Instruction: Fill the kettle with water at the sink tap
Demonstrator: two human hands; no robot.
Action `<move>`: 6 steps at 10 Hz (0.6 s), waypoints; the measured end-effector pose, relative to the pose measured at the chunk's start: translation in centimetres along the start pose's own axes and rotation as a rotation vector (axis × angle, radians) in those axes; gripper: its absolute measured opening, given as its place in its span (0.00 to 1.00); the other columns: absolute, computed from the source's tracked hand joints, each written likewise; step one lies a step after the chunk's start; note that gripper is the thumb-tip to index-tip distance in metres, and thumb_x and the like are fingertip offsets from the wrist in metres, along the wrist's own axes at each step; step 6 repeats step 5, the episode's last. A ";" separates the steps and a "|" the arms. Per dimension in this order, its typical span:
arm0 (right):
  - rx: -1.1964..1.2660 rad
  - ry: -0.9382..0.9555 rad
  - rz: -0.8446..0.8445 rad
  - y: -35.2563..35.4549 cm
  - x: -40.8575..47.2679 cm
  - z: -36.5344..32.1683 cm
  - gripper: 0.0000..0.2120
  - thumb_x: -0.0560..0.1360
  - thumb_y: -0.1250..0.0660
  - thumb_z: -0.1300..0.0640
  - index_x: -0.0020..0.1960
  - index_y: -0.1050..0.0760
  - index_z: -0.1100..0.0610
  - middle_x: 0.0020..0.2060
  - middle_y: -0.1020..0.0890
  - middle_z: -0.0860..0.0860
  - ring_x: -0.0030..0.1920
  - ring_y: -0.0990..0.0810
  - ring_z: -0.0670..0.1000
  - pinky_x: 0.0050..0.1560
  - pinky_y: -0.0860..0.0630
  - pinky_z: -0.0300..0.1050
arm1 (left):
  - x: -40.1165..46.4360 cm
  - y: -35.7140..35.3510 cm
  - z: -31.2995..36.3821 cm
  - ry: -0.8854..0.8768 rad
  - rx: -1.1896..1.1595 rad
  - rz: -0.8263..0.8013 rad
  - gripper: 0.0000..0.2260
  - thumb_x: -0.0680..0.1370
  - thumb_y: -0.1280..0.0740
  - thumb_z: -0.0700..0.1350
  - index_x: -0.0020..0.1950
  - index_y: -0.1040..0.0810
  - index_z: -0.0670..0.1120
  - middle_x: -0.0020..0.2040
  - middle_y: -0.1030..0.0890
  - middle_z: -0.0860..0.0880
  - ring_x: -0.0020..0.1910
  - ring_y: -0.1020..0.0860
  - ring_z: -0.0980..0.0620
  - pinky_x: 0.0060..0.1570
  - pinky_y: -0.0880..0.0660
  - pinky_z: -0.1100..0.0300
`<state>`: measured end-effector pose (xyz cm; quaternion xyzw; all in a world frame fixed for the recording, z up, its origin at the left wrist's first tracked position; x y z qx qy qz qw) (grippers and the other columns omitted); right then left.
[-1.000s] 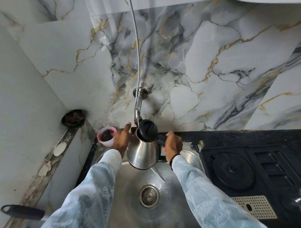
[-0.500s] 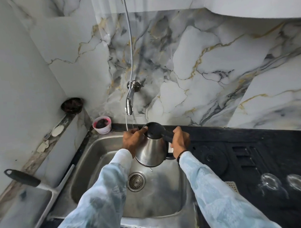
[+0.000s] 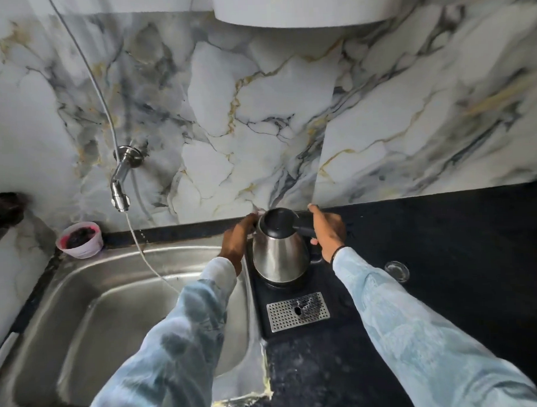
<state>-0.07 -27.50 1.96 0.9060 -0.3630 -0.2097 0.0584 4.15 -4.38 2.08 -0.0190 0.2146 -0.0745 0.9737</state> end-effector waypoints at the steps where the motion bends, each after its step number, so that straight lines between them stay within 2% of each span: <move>1: -0.063 0.012 -0.027 1.3 1.4 1.2 0.23 0.77 0.25 0.40 0.31 0.23 0.53 0.32 0.21 0.49 0.29 0.23 0.53 0.34 0.18 0.51 | 0.1 -1.9 -1.2 -0.011 -0.025 0.003 0.20 0.75 0.29 0.60 0.56 0.11 0.46 0.49 0.10 0.51 0.41 0.15 0.62 0.39 0.26 0.65; 2: -0.220 0.098 -0.099 1.2 1.8 1.5 0.22 0.80 0.29 0.41 0.39 0.19 0.59 0.33 0.19 0.55 0.31 0.17 0.58 0.44 0.18 0.54 | 0.6 -2.2 -1.2 -0.046 0.068 0.053 0.23 0.75 0.30 0.62 0.56 0.11 0.44 0.54 0.11 0.46 0.52 0.15 0.52 0.52 0.25 0.61; 3: -0.364 0.205 -0.138 0.3 1.3 1.1 0.23 0.84 0.35 0.42 0.39 0.20 0.57 0.44 0.11 0.64 0.47 0.11 0.70 0.54 0.15 0.56 | 0.7 -1.5 -1.4 -0.064 0.163 0.073 0.33 0.71 0.33 0.70 0.60 0.13 0.43 0.59 0.13 0.42 0.62 0.18 0.43 0.65 0.27 0.52; 4: -0.489 0.263 -0.127 0.4 0.7 0.5 0.24 0.84 0.38 0.39 0.48 0.16 0.59 0.58 0.11 0.67 0.59 0.14 0.72 0.63 0.17 0.59 | 0.8 -0.5 -1.6 -0.039 0.242 0.050 0.37 0.71 0.37 0.72 0.64 0.14 0.43 0.65 0.16 0.40 0.67 0.21 0.41 0.66 0.31 0.51; 5: -0.608 0.420 -0.076 0.3 -0.4 -2.1 0.24 0.82 0.36 0.36 0.59 0.18 0.56 0.60 0.11 0.62 0.63 0.15 0.68 0.63 0.24 0.59 | 0.3 1.4 -0.6 -0.088 0.508 0.154 0.39 0.76 0.44 0.73 0.74 0.22 0.48 0.77 0.25 0.43 0.77 0.31 0.39 0.77 0.39 0.37; 6: -0.608 0.420 -0.076 0.3 -0.4 -2.1 0.24 0.82 0.36 0.36 0.59 0.18 0.56 0.60 0.11 0.62 0.63 0.15 0.68 0.63 0.24 0.59 | 0.3 1.4 -0.6 -0.088 0.508 0.154 0.39 0.76 0.44 0.73 0.74 0.22 0.48 0.77 0.25 0.43 0.77 0.31 0.39 0.77 0.39 0.37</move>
Point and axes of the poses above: each hand's wrist, its own x-axis towards the middle knuckle, its own y-axis out of the back of the hand, z = x × y, the point moved 5 cm from there along x, towards the middle knuckle
